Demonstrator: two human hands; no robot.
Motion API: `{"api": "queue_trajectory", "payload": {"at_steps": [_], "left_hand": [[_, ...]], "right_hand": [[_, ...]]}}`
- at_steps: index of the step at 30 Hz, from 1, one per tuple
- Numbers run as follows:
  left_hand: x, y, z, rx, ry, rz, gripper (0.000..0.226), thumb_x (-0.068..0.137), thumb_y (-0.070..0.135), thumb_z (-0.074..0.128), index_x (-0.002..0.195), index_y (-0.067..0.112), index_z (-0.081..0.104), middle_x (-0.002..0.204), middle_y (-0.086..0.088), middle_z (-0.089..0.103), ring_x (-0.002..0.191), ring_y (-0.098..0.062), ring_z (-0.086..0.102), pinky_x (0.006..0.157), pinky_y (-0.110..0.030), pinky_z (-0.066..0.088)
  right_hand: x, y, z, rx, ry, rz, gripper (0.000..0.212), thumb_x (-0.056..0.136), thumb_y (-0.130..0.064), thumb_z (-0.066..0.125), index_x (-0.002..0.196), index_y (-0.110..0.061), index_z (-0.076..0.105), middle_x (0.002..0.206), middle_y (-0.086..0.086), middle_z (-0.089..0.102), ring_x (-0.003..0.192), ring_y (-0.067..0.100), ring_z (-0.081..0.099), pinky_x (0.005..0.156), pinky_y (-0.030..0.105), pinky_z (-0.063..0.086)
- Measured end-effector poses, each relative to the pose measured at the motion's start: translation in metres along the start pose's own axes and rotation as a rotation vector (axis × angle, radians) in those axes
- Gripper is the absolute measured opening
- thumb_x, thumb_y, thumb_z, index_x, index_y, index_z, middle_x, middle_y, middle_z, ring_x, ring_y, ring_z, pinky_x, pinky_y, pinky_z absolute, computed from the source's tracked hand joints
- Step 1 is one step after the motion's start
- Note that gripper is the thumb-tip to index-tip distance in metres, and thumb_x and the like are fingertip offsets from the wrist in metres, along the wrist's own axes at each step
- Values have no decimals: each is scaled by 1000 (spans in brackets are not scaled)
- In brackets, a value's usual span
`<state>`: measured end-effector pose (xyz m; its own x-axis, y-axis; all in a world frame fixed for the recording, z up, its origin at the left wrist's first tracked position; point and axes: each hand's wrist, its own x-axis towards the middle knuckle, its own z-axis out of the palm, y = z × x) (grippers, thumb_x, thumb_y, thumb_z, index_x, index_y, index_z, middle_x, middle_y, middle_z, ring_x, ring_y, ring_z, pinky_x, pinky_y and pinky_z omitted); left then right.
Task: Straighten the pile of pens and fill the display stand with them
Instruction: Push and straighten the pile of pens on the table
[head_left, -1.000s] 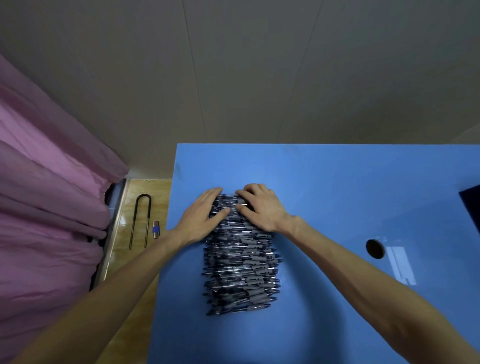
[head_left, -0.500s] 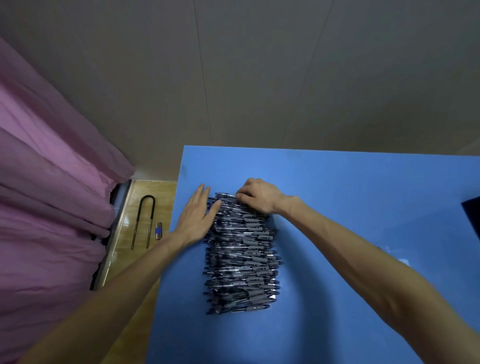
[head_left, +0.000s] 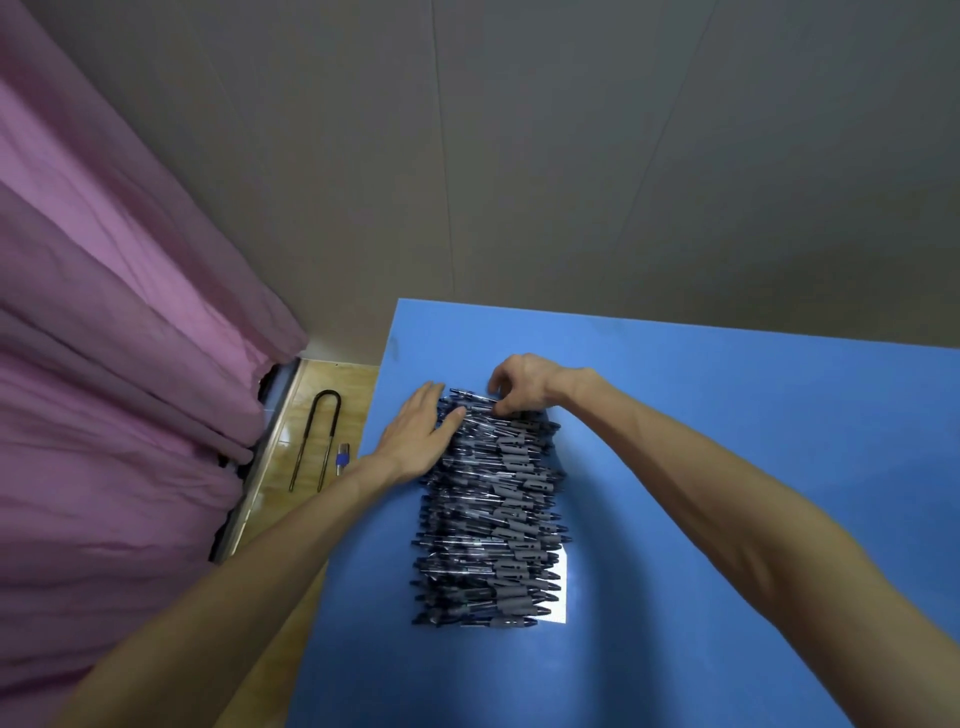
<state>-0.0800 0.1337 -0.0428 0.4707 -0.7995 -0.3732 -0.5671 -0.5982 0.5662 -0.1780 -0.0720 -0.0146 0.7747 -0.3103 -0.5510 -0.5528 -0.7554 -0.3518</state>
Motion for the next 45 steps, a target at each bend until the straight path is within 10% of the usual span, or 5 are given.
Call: {"api": "queue_trajectory", "payload": {"at_steps": [16, 32, 45], "left_hand": [[-7, 18, 4, 65, -12, -35, 50, 108, 51, 37, 150, 27, 48, 168, -5, 25, 153, -25, 25, 121, -41, 26], [48, 34, -21, 345, -23, 2, 32, 98, 39, 56, 79, 15, 63, 101, -6, 64, 91, -28, 60, 71, -33, 42], [89, 56, -20, 300, -73, 45, 24, 96, 39, 62, 112, 22, 66, 112, -2, 70, 105, -27, 63, 84, -34, 49]], "right_hand": [[-8, 2, 1, -214, 134, 40, 37, 84, -38, 71, 115, -18, 64, 116, 4, 68, 108, 26, 64, 75, 28, 43], [-17, 27, 1, -44, 93, 251, 34, 87, -47, 74, 98, -19, 57, 106, 3, 65, 91, 23, 57, 77, 31, 45], [-19, 48, 7, 208, 174, 408, 48, 73, -60, 82, 71, -20, 55, 73, -2, 60, 74, 20, 60, 62, 28, 42]]}}
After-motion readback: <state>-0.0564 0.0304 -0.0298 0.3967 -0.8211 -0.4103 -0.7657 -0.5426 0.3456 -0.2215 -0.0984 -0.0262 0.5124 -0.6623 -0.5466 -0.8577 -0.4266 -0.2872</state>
